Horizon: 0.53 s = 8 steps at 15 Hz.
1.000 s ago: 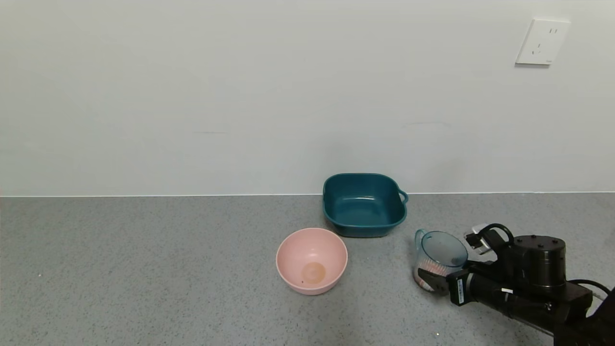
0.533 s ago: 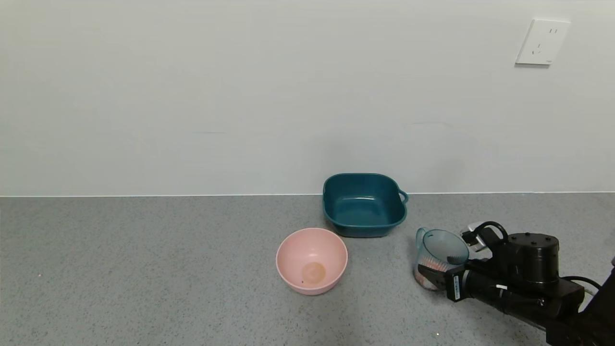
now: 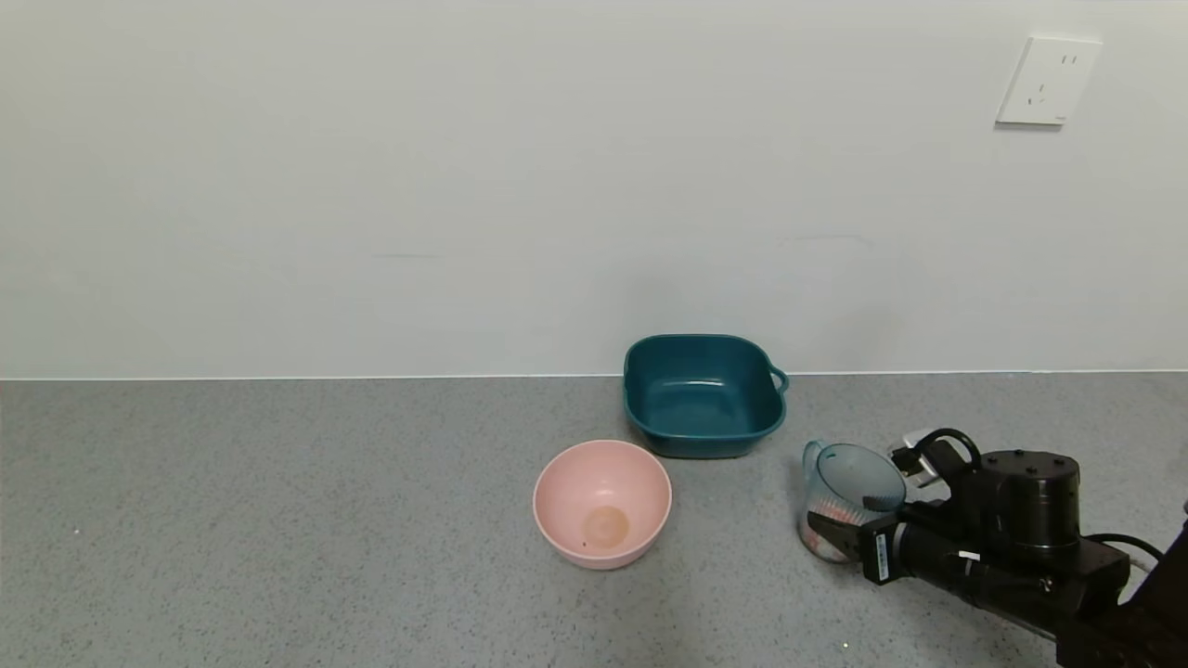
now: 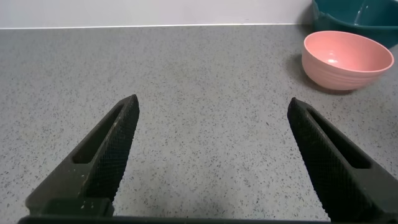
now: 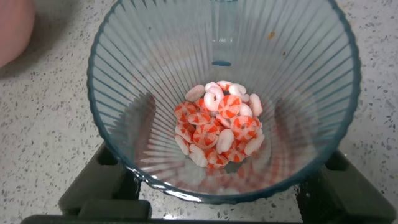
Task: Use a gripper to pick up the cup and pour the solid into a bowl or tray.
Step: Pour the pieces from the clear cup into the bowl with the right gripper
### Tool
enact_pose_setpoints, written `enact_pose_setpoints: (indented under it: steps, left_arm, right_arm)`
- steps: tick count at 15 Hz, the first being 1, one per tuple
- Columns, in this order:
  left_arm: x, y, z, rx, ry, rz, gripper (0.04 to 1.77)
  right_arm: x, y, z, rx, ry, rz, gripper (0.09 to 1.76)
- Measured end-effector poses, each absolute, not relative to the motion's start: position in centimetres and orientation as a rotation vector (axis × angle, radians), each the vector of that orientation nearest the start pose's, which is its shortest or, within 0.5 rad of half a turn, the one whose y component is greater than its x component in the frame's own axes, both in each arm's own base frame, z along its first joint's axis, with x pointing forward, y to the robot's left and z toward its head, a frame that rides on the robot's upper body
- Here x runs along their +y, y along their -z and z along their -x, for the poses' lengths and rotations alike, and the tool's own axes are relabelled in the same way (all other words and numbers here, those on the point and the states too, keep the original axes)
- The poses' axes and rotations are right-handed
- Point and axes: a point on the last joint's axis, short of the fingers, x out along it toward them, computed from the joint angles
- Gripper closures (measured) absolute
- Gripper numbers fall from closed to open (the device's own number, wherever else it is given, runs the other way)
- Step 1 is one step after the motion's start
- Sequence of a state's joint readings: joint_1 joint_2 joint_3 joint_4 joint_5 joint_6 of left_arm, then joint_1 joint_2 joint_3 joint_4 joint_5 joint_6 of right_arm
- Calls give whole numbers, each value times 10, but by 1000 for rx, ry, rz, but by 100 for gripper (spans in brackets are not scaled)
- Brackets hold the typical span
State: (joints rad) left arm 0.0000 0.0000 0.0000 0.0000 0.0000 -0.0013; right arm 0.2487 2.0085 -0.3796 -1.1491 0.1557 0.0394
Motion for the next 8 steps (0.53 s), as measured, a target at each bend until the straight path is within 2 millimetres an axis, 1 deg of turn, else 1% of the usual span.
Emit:
enact_pose_setpoints:
  steps: [5,8]
  left_arm:
    - [0,-75,23,0,0,1,9]
    - [0,-75,23,0,0,1,9]
  right_arm:
    - [74,-60,-268,492,-396,1,51]
    - [74,-79,-267,515,-390,13,51]
